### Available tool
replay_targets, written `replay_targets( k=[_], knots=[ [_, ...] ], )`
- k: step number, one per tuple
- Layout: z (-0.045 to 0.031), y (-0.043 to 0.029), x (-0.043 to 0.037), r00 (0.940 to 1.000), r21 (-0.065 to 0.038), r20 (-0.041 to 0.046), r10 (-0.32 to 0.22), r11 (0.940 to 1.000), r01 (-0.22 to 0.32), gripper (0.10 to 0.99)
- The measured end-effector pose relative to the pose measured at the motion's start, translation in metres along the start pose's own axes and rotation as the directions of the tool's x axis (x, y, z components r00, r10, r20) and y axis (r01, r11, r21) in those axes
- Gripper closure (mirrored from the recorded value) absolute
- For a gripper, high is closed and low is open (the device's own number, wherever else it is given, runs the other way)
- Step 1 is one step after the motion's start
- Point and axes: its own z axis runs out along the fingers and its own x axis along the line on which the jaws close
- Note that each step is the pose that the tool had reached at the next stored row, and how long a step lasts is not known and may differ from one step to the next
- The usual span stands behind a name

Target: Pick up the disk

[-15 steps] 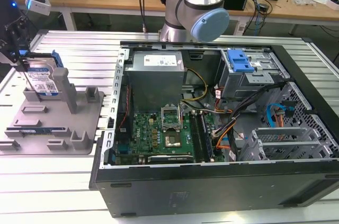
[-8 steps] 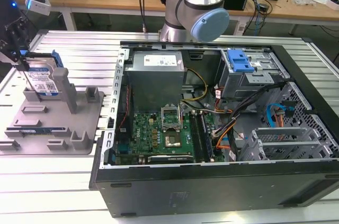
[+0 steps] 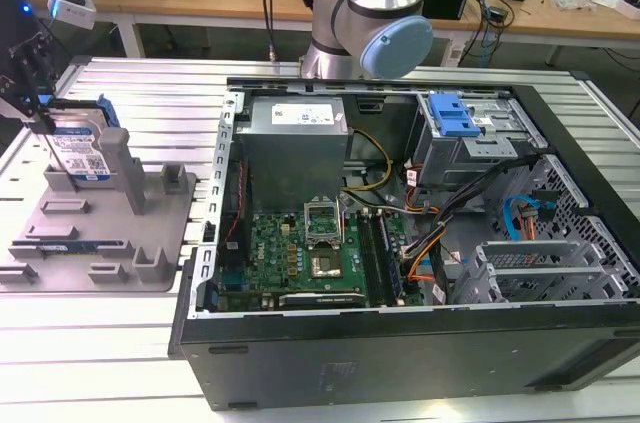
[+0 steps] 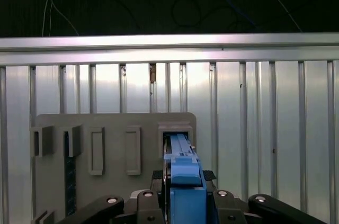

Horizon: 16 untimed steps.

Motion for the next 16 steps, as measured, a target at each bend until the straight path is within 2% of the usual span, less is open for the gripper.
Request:
replay_targets(
  k=[6, 8, 9, 11, 16],
  knots=[
    [0.0000, 0.0000, 0.0001, 1.0000, 0.000, 0.0000, 0.000, 1.0000, 0.000, 0.718],
    [-0.0023, 0.0001, 0.0002, 1.0000, 0.000, 0.0001, 0.000, 1.0000, 0.000, 0.718],
    [-0.0082, 0.0002, 0.0002, 1.0000, 0.000, 0.0000, 0.000, 1.0000, 0.000, 0.718],
    [-0.0317, 0.0007, 0.0003, 1.0000, 0.000, 0.0000, 0.000, 1.0000, 0.000, 0.718],
    [-0.0553, 0.0012, 0.0004, 1.0000, 0.000, 0.0000, 0.000, 1.0000, 0.000, 0.718]
  ],
)
